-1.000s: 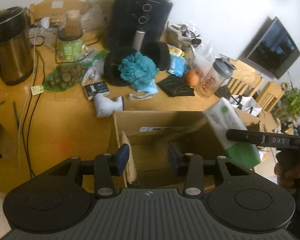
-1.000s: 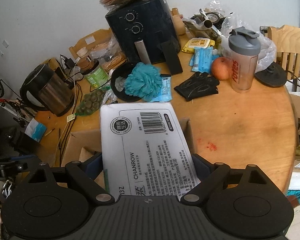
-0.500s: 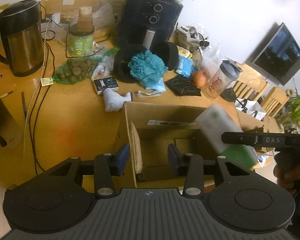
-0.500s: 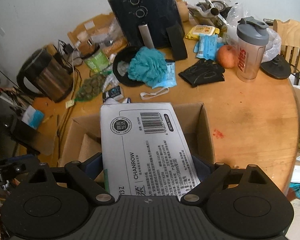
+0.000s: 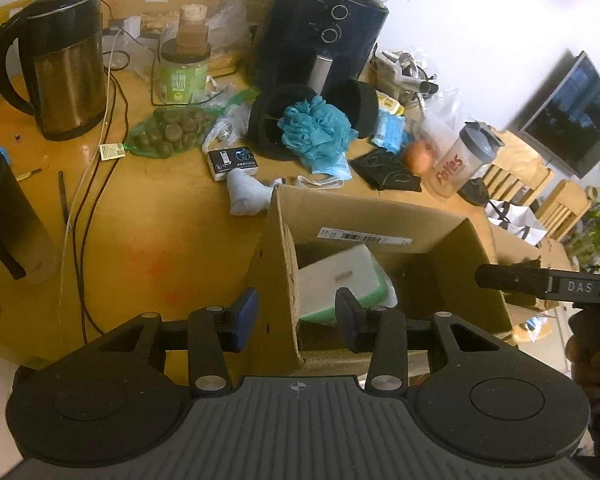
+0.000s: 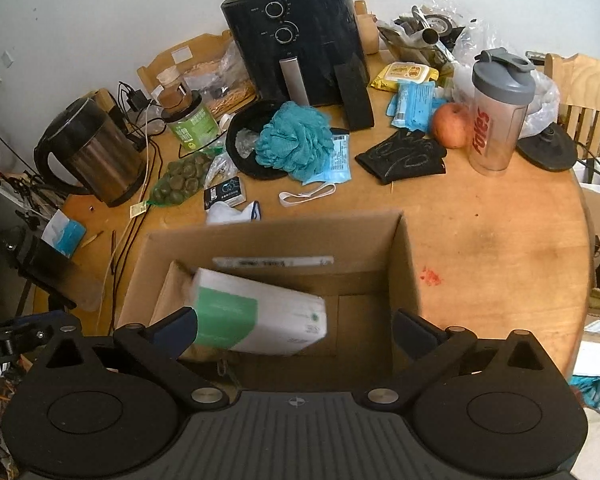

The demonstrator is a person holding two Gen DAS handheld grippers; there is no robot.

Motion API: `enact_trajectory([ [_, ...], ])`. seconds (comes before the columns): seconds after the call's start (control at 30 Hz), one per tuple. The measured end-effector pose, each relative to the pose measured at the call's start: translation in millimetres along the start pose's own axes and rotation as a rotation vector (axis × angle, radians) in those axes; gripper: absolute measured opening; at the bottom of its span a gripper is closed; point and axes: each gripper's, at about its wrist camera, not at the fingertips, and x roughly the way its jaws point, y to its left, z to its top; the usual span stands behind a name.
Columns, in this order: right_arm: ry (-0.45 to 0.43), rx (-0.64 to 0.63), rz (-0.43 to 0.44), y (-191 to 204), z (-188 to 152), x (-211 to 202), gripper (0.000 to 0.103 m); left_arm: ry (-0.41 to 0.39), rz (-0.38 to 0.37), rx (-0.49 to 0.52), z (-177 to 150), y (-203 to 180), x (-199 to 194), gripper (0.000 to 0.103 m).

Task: Organize soft objects
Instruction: 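Lower the white packet into the box and open the right gripper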

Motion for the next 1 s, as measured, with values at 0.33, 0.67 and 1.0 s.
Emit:
enact_trajectory([
  [0.33,-0.023,0.010,-0.024,-4.0,-2.1,-4.0,0.103,0.001,-0.001,0.003,0.4,0.7,1.1,0.042],
  [0.67,-0.037,-0.008,-0.064,-8.4,0.5,-5.4,0.103,0.014,0.009,0.036,2.3,0.5,4.0,0.050],
  [1.0,-0.055,-0.053,-0.156,-23.1,8.2,-4.8,0.103,-0.004,0.083,0.059,11.2,-0.1,13.4,0.066],
])
